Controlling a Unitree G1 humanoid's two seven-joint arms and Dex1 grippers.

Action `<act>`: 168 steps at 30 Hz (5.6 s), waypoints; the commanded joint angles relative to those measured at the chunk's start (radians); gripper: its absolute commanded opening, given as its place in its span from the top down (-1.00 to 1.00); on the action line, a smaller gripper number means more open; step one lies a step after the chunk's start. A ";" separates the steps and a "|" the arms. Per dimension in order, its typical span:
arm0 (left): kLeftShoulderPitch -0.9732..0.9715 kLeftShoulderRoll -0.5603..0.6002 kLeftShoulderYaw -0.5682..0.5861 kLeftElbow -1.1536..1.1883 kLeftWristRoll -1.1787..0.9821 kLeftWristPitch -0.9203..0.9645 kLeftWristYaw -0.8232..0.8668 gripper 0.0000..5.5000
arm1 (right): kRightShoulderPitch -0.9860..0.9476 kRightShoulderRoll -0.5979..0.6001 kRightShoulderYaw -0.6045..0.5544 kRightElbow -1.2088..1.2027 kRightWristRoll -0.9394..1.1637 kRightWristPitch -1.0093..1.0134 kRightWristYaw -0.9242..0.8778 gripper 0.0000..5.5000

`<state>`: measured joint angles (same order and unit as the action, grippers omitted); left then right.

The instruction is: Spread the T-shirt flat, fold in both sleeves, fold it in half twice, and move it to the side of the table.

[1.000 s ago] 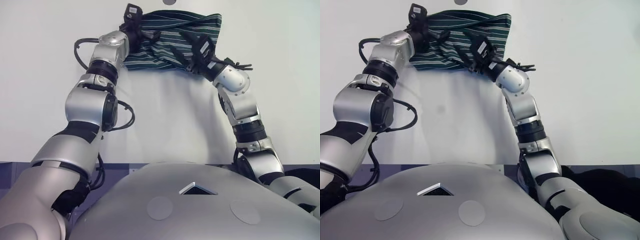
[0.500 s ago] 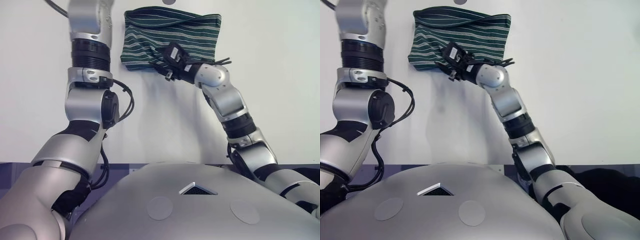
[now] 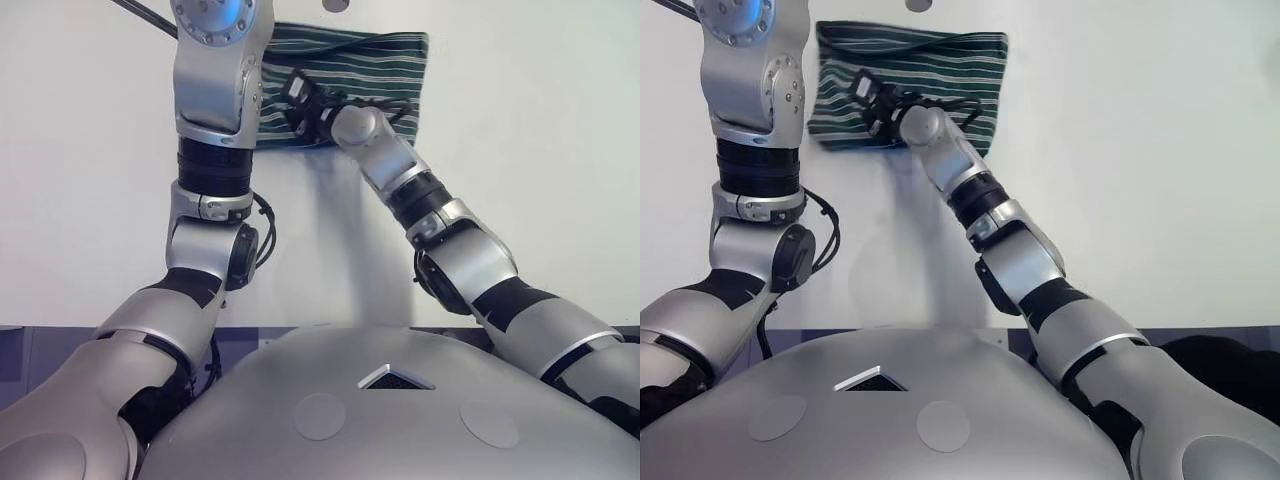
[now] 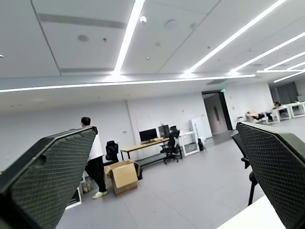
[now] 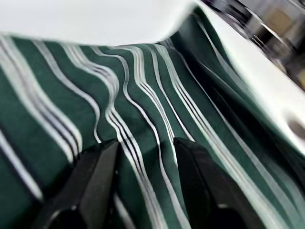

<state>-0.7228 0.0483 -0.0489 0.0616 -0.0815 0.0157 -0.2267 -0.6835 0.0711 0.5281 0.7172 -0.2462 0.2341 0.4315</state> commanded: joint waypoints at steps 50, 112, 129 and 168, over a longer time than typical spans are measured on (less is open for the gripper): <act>0.290 0.315 -0.905 0.480 1.024 -0.572 -0.220 -0.96 | 0.137 -1.196 0.387 0.240 -1.269 -1.436 -1.297 -0.15; 0.351 0.488 -0.280 -0.109 -0.574 0.734 -0.734 0.98 | 0.324 -1.066 -0.090 -0.618 0.971 0.292 0.838 0.96; 0.301 0.347 -0.262 0.008 -0.347 0.641 -0.639 0.71 | 0.431 -0.891 -0.228 -0.353 0.637 0.140 0.772 0.76; 0.079 0.047 -0.444 0.802 0.162 -0.122 -0.556 -0.58 | 0.230 -0.365 -0.774 -0.107 0.387 -0.390 -0.363 0.13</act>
<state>-0.6256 0.0828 -0.4729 0.7659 0.0109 -0.0902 -0.8008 -0.4536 -0.2796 -0.2342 0.5853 0.1501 -0.1403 0.0757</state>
